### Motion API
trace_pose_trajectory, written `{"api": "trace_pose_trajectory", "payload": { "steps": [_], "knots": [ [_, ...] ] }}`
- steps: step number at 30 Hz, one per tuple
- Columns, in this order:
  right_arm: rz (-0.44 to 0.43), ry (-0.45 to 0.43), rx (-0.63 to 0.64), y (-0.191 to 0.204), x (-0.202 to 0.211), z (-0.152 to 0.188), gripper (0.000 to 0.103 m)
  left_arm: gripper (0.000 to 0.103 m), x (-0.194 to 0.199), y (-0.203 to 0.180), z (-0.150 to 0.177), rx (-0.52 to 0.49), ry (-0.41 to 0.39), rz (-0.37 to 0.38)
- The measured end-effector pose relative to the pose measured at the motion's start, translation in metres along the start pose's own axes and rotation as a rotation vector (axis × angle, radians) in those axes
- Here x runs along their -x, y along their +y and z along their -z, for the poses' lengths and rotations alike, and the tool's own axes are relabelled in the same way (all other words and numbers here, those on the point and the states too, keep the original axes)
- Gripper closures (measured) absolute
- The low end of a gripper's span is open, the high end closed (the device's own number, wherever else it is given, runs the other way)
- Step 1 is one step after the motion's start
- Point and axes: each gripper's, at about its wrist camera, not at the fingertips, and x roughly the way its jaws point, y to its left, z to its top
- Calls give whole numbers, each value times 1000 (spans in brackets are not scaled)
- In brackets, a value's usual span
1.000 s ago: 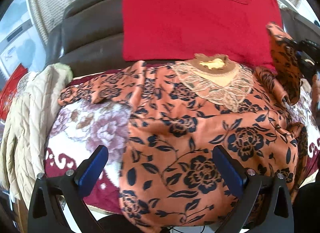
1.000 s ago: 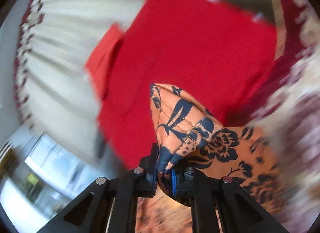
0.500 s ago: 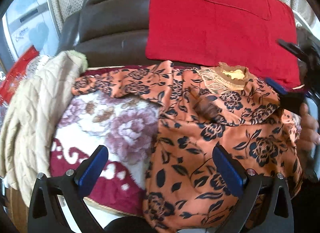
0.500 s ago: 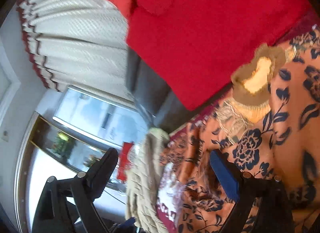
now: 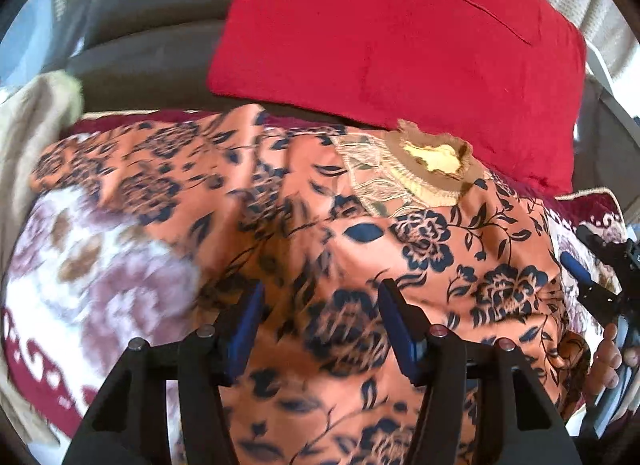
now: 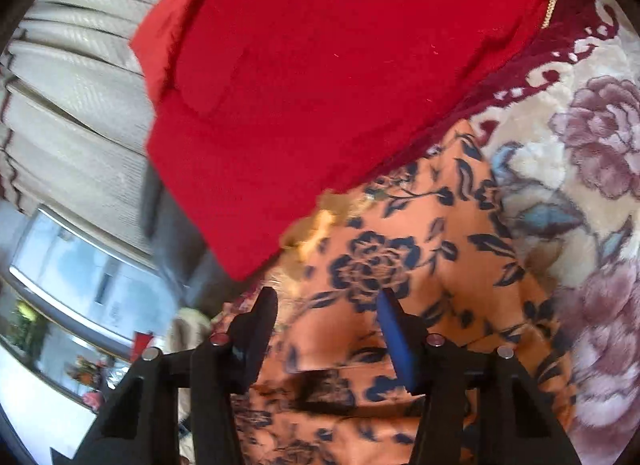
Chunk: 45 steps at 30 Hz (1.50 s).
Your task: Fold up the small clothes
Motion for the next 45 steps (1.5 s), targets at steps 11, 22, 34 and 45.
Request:
{"api": "trace_pose_trajectory", "payload": {
  "steps": [11, 22, 34, 45],
  "knots": [
    [134, 165, -9, -16, -50, 1, 51, 95, -21, -4, -31, -81, 24, 47],
    [229, 137, 118, 7, -56, 14, 51, 44, 27, 91, -41, -22, -2, -54],
    [105, 82, 176, 38, -55, 24, 49, 41, 38, 264, -36, 493, -50, -149],
    [74, 88, 214, 50, -74, 25, 49, 41, -24, 315, -80, 774, -129, -51]
  ]
}}
